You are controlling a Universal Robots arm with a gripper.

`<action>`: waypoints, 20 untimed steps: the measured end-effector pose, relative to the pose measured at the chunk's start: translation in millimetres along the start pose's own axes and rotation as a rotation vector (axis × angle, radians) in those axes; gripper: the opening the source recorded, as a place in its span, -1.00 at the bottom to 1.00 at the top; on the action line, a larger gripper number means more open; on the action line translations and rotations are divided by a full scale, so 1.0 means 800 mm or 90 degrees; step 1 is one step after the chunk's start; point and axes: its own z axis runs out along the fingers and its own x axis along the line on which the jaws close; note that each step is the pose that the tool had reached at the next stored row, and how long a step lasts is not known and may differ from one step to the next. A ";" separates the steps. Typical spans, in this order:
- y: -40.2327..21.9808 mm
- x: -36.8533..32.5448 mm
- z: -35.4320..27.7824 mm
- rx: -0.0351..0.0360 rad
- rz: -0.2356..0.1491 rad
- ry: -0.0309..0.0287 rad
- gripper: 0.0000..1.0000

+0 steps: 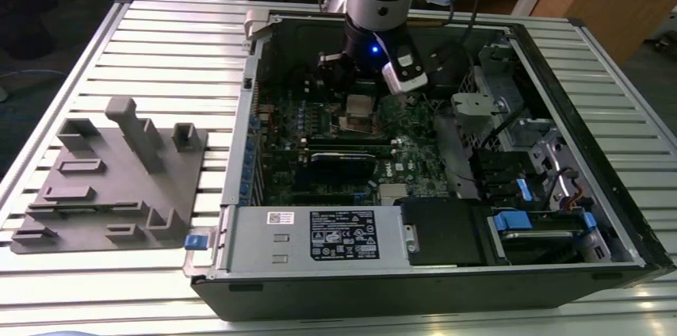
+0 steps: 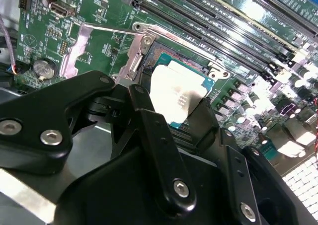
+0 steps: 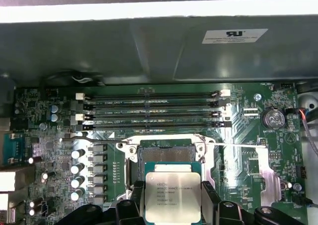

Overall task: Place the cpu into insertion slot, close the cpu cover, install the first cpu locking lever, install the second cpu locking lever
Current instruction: 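Place the cpu into insertion slot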

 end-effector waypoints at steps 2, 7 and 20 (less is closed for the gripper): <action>0.0000 0.0000 0.0004 0.0003 0.020 -0.0018 0.07; -0.0002 0.0000 0.0018 0.0013 0.078 -0.0069 0.07; -0.0002 0.0000 0.0026 0.0019 0.116 -0.0102 0.07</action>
